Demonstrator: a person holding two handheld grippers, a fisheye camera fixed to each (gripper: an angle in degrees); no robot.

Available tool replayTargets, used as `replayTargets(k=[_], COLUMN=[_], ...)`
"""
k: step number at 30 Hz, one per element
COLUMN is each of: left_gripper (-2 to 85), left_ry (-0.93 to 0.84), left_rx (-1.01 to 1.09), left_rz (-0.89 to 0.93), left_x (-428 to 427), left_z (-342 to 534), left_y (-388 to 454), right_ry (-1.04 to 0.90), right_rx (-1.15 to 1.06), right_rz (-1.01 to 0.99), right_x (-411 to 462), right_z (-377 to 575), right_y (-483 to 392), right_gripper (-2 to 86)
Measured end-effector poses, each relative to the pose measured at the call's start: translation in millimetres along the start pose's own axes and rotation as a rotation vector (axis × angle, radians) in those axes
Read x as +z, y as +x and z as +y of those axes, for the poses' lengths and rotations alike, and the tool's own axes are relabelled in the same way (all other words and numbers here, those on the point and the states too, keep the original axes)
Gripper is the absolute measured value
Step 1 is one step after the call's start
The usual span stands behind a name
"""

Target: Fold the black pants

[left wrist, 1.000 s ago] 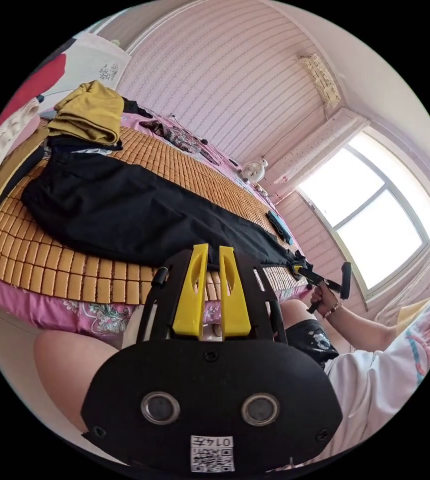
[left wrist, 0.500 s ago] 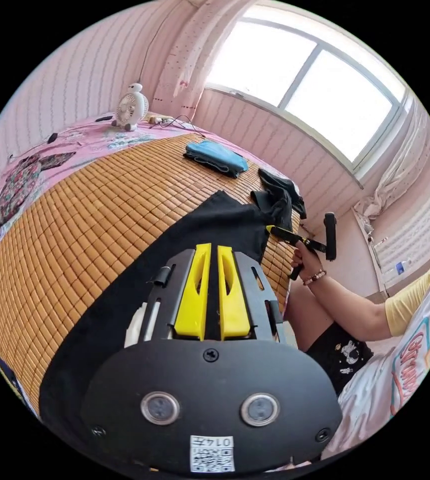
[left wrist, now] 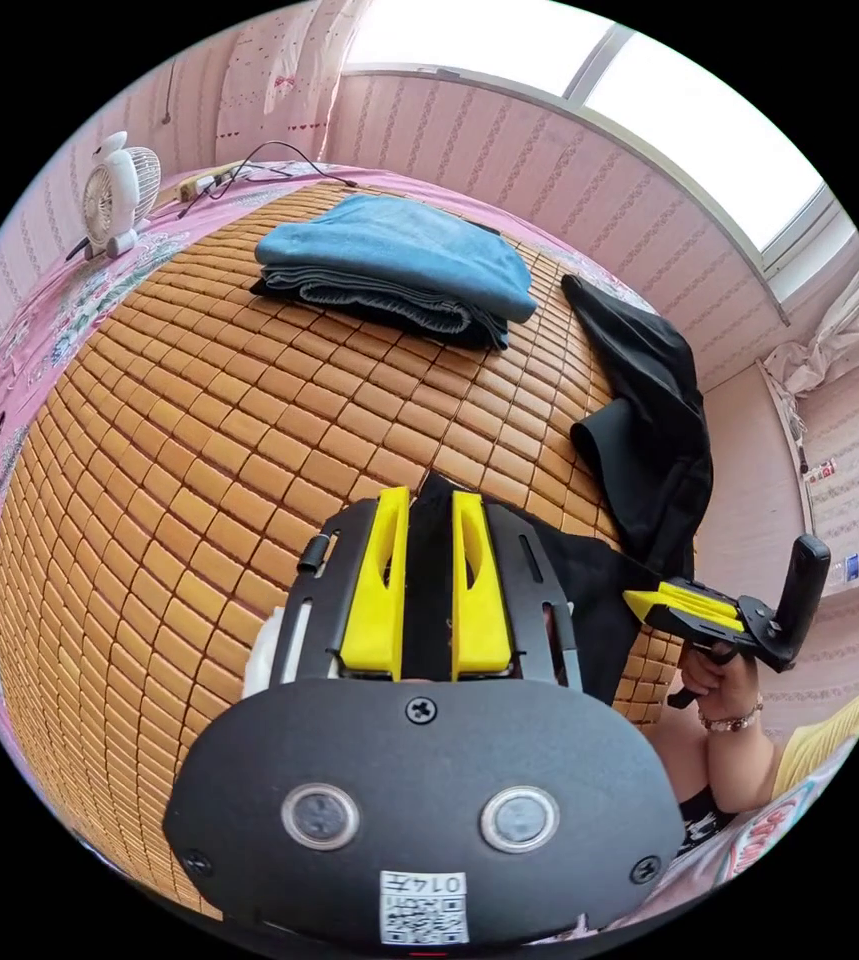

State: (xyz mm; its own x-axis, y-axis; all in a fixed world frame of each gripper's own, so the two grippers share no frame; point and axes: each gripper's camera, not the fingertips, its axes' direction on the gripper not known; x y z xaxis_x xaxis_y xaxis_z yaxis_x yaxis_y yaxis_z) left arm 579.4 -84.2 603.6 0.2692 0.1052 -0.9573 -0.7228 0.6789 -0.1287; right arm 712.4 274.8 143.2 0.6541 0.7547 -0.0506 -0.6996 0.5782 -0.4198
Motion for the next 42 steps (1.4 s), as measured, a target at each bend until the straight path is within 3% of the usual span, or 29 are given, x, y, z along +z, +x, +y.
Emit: replayTargets(k=[7, 11, 13, 17, 25, 29, 34, 36, 42], left_gripper=[6.6, 6.4, 0.6, -0.8, -0.4, 0.0, -0.8, -0.9, -1.0], left_ry=[0.054, -0.138, -0.106, -0.043, -0.079, -0.017, 0.111, 0.141, 0.09], left_rx=[0.085, 0.092, 0.111, 0.132, 0.01, -0.057, -0.052, -0.084, -0.316], left_rz=[0.055, -0.03, -0.051, -0.075, -0.084, -0.047, -0.122, -0.135, -0.219], left_x=[-10.4, 16.0, 11.0, -1.7, 15.1, -32.0, -136.7, -174.8, -182.9], left_z=[-23.1, -32.7, -36.0, -43.1, -40.1, -24.7, 64.9, 149.7, 364.3], left_y=[10.2, 14.1, 18.5, 25.5, 22.8, 13.1, 5.6, 8.2, 38.3], right_ry=[0.012, -0.006, -0.018, -0.013, -0.086, -0.095, -0.077, -0.054, 0.103], right_rx=[0.059, 0.055, 0.041, 0.049, -0.025, -0.049, -0.077, -0.113, -0.282], right_rz=[-0.144, -0.171, -0.142, -0.161, 0.051, 0.067, 0.122, 0.173, 0.394], right_x=[-14.3, -16.8, -18.4, -20.7, -2.6, 2.2, -1.8, -9.1, -32.6], right_z=[-13.4, -21.4, -24.4, -29.7, -38.0, -40.0, -37.8, -36.1, -10.0], right_y=[19.1, 15.5, 12.4, 10.1, -26.8, -38.6, -61.0, -75.7, -140.4], right_gripper=[0.8, 0.8, 0.8, 0.7, 0.8, 0.9, 1.4, 1.5, 1.0])
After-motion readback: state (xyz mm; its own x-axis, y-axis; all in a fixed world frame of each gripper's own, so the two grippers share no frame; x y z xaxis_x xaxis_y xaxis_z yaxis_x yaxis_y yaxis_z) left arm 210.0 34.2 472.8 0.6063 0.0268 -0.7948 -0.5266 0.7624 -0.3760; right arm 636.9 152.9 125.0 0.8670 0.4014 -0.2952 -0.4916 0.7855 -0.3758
